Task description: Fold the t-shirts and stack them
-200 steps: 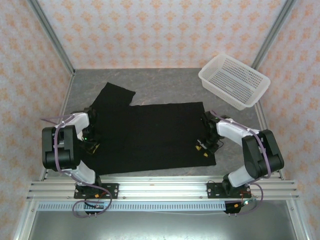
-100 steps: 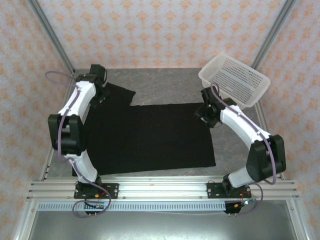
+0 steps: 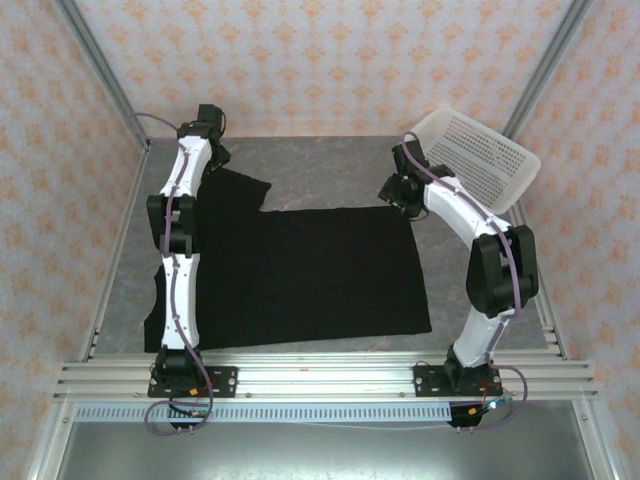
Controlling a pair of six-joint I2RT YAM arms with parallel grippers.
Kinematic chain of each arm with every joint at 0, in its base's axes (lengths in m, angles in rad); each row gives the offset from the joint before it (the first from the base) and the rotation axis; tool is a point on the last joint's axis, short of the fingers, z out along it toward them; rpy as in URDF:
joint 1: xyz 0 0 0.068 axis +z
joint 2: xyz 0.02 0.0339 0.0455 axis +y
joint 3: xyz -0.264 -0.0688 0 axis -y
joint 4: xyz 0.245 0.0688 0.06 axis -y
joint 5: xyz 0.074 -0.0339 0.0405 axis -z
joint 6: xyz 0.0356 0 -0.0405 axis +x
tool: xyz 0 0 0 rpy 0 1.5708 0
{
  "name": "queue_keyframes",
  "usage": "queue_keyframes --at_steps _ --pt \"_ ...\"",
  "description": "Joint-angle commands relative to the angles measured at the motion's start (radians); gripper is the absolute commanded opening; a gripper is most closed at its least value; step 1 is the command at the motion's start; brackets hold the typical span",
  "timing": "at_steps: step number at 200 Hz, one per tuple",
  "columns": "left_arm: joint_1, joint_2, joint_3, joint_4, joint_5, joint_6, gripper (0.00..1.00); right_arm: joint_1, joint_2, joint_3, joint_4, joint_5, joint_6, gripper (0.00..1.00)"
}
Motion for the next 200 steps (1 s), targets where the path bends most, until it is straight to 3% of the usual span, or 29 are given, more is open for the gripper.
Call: queue_keyframes --at_steps 1,42,83,127,157,200 --pt "0.030 0.032 0.047 0.049 -0.036 -0.036 0.59 -0.008 0.008 0.030 -0.001 -0.008 -0.015 0.57" --pt "0.020 0.161 0.182 0.100 -0.013 -0.031 0.65 -0.010 -0.004 0.010 0.016 -0.032 0.014 0.57" --pt "-0.005 0.197 0.190 0.123 0.006 -0.017 0.72 -0.010 -0.006 -0.014 0.024 -0.053 0.019 0.57" --pt "-0.012 0.249 0.229 0.001 0.046 -0.026 0.75 -0.012 0.010 -0.014 0.030 -0.071 0.023 0.56" --pt "-0.020 0.279 0.232 -0.147 0.074 -0.015 0.71 -0.016 0.019 -0.010 0.035 -0.078 0.029 0.56" --pt "-0.047 0.276 0.228 -0.233 0.123 0.014 0.49 -0.026 0.023 -0.016 0.036 -0.082 0.030 0.56"
